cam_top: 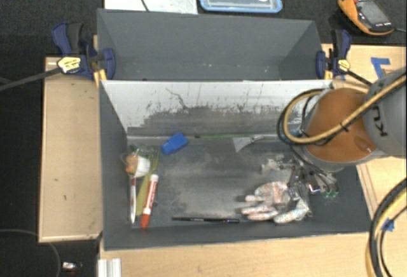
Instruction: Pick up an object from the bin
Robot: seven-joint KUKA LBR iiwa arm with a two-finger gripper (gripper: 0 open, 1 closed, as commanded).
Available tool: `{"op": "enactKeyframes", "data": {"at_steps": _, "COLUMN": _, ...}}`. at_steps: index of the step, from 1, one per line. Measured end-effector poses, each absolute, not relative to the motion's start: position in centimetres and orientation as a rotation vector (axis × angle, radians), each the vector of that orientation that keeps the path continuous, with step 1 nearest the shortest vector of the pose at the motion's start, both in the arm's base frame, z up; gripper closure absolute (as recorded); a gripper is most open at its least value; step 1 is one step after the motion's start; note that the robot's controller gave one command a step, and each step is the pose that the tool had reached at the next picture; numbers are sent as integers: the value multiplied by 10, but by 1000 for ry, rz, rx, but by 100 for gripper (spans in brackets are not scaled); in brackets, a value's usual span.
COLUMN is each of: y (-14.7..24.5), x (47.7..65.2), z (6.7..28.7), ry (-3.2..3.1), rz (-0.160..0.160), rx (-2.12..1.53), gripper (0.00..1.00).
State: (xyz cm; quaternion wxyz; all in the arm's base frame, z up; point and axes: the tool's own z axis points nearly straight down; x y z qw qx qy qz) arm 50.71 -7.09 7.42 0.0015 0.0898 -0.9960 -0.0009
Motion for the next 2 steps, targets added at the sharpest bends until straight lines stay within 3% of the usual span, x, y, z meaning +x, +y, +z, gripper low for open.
{"op": "enactKeyframes", "data": {"at_steps": 1, "y": -74, "x": 494, "z": 71, "ry": -3113, "rz": 9, "rx": 573, "gripper": 0}}
{"op": "enactKeyframes", "data": {"at_steps": 2, "y": -71, "x": 504, "z": 75, "ry": -3129, "rz": 2, "rx": 382, "gripper": 100}}
